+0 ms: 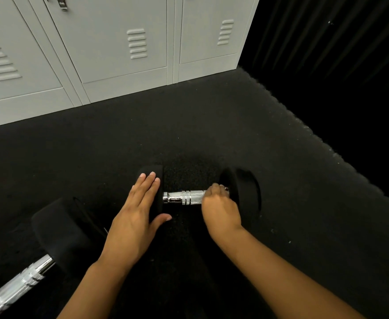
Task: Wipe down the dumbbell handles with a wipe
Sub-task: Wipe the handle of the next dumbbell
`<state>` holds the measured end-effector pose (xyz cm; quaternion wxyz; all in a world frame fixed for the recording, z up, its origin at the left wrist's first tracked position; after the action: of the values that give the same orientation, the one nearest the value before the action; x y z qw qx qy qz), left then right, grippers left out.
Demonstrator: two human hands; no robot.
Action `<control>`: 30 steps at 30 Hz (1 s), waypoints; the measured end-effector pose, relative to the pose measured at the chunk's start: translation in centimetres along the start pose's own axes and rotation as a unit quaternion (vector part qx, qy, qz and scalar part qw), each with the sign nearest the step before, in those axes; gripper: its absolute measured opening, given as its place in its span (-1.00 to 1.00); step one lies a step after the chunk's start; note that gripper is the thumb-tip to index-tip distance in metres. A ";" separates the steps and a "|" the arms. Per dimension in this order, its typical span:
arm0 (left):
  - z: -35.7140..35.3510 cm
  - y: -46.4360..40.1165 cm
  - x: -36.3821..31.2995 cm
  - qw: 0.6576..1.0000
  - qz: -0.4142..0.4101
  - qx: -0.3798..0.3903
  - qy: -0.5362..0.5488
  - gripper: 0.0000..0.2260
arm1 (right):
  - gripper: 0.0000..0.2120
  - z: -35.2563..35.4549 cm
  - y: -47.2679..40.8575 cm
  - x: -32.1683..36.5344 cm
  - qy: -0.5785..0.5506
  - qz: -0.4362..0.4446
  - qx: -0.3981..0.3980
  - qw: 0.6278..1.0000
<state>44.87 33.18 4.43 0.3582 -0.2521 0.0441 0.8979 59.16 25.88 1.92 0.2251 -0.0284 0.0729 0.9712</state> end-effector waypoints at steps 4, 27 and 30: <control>0.1 0.1 0.0 1.000 0.007 -0.011 0.015 -0.29 | -0.50 -0.8 0.7 -0.2 -0.062 -0.010 -0.049 0.997; 0.0 0.0 0.0 0.999 0.022 -0.005 0.026 -0.28 | -0.80 1.9 -1.3 -0.1 -0.109 0.009 -0.048 0.993; 0.0 0.0 0.2 0.999 0.026 -0.006 0.036 -0.28 | -0.80 0.8 -0.4 0.9 -0.197 0.033 -0.077 0.977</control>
<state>44.79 33.29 4.36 0.3316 -0.2850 0.0575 0.8975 58.55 26.72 2.59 0.2004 0.1484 -0.0469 0.9673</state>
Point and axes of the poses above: each hand's wrist, its own y-axis away from the middle knuckle, its own z-axis out of the back of the hand, x = y × z, the point moved 8 cm from there along -y, towards the middle knuckle, and after that the axes turned 5 degrees about z, right-handed, at the moved point
